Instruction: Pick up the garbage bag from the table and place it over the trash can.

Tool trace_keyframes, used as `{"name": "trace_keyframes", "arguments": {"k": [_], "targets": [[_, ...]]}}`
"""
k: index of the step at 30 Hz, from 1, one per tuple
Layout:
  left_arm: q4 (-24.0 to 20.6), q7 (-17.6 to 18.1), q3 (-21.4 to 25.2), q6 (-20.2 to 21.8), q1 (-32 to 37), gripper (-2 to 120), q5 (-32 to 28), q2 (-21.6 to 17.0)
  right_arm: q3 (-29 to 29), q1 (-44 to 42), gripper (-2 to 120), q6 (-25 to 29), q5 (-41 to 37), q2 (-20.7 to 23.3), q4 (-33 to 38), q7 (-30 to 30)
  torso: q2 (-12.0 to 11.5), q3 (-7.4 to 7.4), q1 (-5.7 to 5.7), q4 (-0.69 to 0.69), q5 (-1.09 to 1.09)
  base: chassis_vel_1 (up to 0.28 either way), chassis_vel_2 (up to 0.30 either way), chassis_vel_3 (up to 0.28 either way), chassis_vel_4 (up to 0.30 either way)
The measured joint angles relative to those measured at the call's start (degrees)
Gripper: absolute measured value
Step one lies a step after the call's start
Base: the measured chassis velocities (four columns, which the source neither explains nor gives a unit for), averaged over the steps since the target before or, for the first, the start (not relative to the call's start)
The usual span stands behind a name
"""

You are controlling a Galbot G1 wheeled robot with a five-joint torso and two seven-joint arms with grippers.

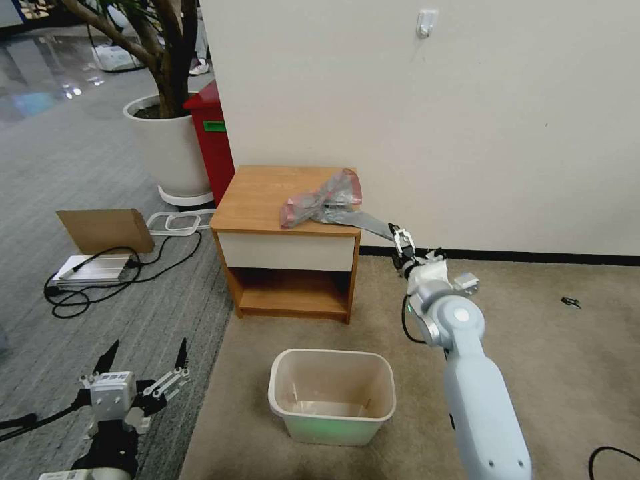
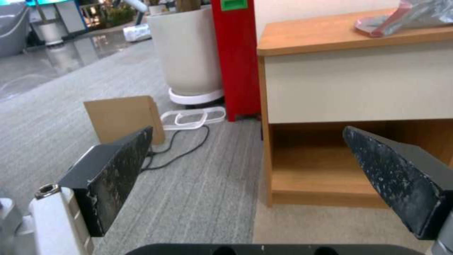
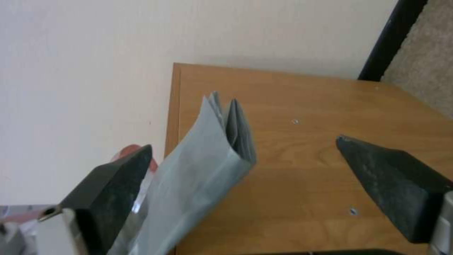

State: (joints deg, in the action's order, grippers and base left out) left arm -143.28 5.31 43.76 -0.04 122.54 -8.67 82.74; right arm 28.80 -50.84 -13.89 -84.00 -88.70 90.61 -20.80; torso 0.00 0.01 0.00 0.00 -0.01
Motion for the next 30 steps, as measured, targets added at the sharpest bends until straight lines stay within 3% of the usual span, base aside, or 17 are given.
{"name": "trace_keyframes", "arguments": {"k": [2, 4, 6, 8, 10, 12, 18, 20, 22, 28, 30], "targets": [[0.0, -0.3, 0.1, 0.0, 0.3, 100, 0.1, 0.8, -0.1, 1.9, 88, 0.2, 0.1, -0.7, -2.4, 0.8, 0.0, 0.0, 0.0, 0.01, 0.0, 0.0, 0.0, 0.0, 0.0], [0.0, -0.4, 0.1, 0.0, 0.3, 100, 0.1, 0.9, -0.1, 2.1, 86, 0.3, 0.1, -0.9, -2.8, 0.9, 0.0, 0.0, 0.01, 0.01, 0.01, 0.0, 0.0, 0.0, 0.0], [0.0, -0.4, 0.2, 0.0, 0.3, 100, 0.2, 1.1, -0.2, 2.8, 75, 0.4, 0.1, -1.3, -3.6, 1.3, 0.0, 0.0, 0.01, 0.0, 0.0, 0.0, 0.0, 0.0, 0.0], [0.0, -0.4, 0.2, 0.0, 0.4, 100, 0.2, 1.1, -0.2, 2.9, 73, 0.4, 0.1, -1.4, -3.7, 1.4, 0.0, 0.0, 0.0, 0.0, 0.0, 0.0, 0.0, 0.0, 0.0], [0.0, -0.8, 0.1, 0.0, 0.4, 100, 0.3, 1.5, -0.3, 3.0, 61, 0.6, 0.1, -1.7, -3.8, 1.7, 0.0, 0.0, 0.01, 0.01, 0.01, 0.0, 0.0, 0.0, 0.0], [0.0, -0.9, 0.1, 0.1, 0.4, 100, 0.3, 1.6, -0.3, 3.0, 57, 0.7, 0.0, -1.7, -3.8, 1.7, 0.0, -0.01, 0.0, 0.01, 0.0, 0.0, 0.0, 0.0, 0.0], [0.0, -1.0, -0.3, 0.5, 0.4, 100, 0.4, 2.0, -0.5, 2.8, 32, 0.8, -0.2, -1.1, -3.1, 1.7, 0.0, -0.01, 0.0, 0.0, 0.01, 0.0, 0.0, 0.0, 0.0], [0.0, -1.0, -0.5, 0.7, 0.3, 100, 0.5, 2.1, -0.5, 2.8, 30, 0.9, -0.2, -1.0, -2.9, 1.7, 0.0, -0.01, 0.01, 0.0, 0.01, 0.0, 0.0, 0.0, 0.0], [0.0, -1.0, -0.8, 1.0, 0.3, 100, 0.5, 2.2, -0.6, 2.4, 18, 0.9, -0.7, -0.7, -1.8, 1.6, 0.0, -0.01, 0.0, 0.0, 0.01, 0.0, 0.0, 0.0, 0.0], [0.0, -1.0, -0.9, 1.1, 0.3, 100, 0.6, 2.3, -1.2, 1.5, 0, 1.0, -1.7, 0.1, 1.3, 0.7, 0.0, -0.01, 0.0, 0.0, 0.01, 0.0, 0.0, 0.0, 0.0], [0.0, -1.0, -0.9, 1.1, 0.3, 100, 0.6, 2.3, -1.4, 1.2, 0, 1.0, -1.9, 0.3, 2.4, 0.4, 0.0, -0.01, 0.01, 0.0, 0.01, 0.0, 0.0, 0.0, 0.0]]}}
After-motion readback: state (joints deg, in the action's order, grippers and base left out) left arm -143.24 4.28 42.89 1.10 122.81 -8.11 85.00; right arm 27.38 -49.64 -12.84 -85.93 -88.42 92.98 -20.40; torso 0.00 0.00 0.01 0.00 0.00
